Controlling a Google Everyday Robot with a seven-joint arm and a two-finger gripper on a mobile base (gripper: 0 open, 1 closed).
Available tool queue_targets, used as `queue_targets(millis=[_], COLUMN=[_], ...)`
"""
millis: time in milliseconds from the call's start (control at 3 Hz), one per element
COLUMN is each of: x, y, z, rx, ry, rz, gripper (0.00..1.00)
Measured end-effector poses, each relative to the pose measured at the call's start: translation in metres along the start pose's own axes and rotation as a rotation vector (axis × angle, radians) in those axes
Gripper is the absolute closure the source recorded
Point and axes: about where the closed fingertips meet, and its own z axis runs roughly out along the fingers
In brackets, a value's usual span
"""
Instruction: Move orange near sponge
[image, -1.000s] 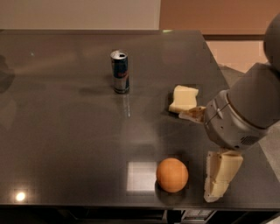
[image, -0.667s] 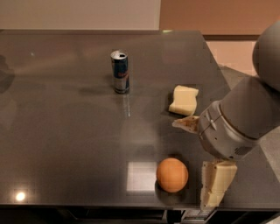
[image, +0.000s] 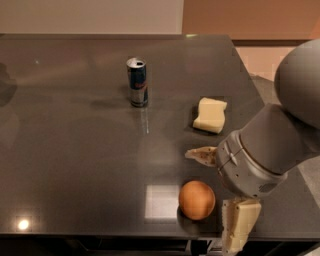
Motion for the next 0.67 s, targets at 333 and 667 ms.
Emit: queue_targets(millis=[333, 667], x=[-0.0031, -0.0046], y=[0.0033, 0.0037], z=[0.0048, 0.0071], rx=[-0.005, -0.009], ry=[-0.006, -0.01], rz=[-0.011, -0.017], gripper=[0.16, 0.41])
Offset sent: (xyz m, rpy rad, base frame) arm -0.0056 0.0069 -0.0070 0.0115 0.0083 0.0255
